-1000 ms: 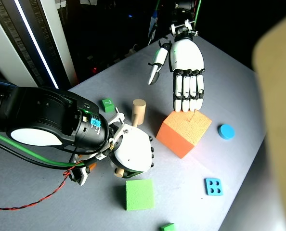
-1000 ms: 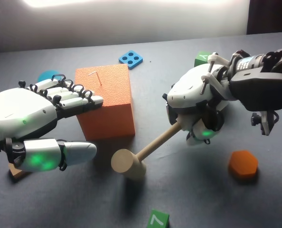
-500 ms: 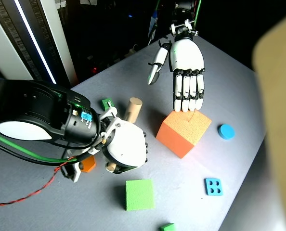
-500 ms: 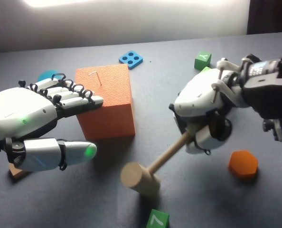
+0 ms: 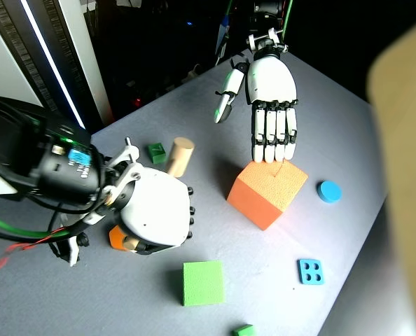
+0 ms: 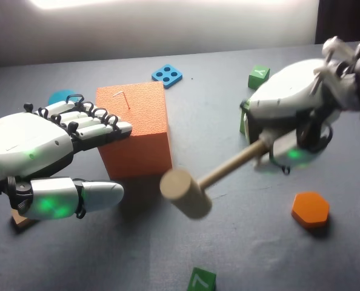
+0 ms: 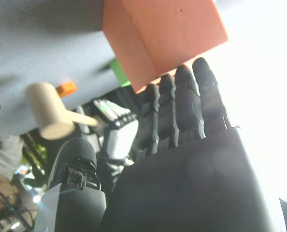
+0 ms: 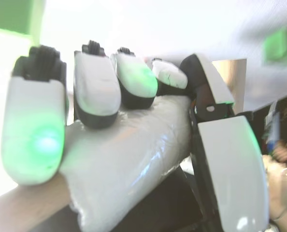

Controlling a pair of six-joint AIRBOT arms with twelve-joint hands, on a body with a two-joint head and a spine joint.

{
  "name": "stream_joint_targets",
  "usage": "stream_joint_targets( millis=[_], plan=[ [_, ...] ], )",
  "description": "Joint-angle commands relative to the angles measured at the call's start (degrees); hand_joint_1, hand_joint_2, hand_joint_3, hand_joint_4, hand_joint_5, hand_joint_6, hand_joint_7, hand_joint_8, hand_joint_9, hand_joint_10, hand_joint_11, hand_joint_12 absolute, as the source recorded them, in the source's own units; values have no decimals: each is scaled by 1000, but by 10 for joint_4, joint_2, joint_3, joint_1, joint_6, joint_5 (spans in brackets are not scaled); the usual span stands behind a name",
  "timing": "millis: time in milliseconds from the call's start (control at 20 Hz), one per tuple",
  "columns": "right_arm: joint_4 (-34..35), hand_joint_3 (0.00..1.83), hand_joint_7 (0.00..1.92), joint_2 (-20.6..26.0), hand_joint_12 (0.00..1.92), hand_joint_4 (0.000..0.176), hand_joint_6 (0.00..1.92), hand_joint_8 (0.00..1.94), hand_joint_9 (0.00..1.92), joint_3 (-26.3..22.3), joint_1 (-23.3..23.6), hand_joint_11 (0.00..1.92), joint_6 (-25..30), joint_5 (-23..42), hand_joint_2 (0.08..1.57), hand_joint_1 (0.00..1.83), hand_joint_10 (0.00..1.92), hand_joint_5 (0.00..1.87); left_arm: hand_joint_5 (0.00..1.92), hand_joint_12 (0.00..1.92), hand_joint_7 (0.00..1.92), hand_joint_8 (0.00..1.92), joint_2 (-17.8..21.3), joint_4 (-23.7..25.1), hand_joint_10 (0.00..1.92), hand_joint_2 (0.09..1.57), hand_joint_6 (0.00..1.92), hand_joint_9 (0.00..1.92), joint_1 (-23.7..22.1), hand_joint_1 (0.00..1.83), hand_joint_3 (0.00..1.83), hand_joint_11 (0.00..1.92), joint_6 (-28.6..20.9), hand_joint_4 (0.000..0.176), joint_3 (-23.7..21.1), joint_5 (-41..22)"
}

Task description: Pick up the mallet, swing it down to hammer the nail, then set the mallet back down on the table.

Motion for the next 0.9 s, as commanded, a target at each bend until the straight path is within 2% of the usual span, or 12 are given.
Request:
stream_joint_targets(
  millis=[0,100,250,300,400,600,700,850],
  plan=[
    [1,12,1655,10,1921,176,1921,1941,1793,-5,17,1921,12,77,1570,756,1921,1395,234,477,294,5,-3,7,4,1255,5,252,1,0,0,0,-4,0,-4,-23],
    [1,4,1651,23,1921,176,1921,1941,1791,-7,34,1921,39,109,1561,775,1921,1388,237,462,306,6,-3,8,3,1253,3,256,2,0,0,0,-4,0,-5,-23],
    [1,0,1631,32,1921,176,1921,1941,1774,-6,54,1915,39,169,1553,768,1921,1375,233,416,300,2,-3,8,2,1254,1,258,2,0,0,0,-4,0,-4,-23],
    [1,0,1630,28,1921,176,1921,1941,1774,-2,61,1915,14,211,1553,768,1921,1374,231,408,298,1,-3,8,1,1254,0,256,2,0,0,0,-4,0,-4,-22],
    [1,0,1630,19,1921,176,1921,1941,1774,6,62,1915,3,224,1553,768,1921,1374,231,408,298,1,-3,10,1,1254,0,256,2,0,0,0,-4,0,-4,-22],
    [20,0,1623,-17,1921,176,1921,1941,1769,54,62,1916,16,256,1552,791,1921,1342,218,442,289,0,-2,15,2,1254,0,259,3,0,0,0,-9,0,-4,-21],
    [73,0,1619,-39,1921,176,1921,1941,1761,86,64,1910,-17,276,1549,793,1921,1342,211,426,281,0,-2,15,0,1253,0,252,3,0,0,0,-9,0,-4,-21],
    [127,0,1627,-63,1921,176,1921,1941,1768,110,60,1918,-87,293,1551,788,1921,1372,206,413,277,3,-2,15,3,1255,2,246,3,0,0,0,-9,0,-3,-21]
  ],
)
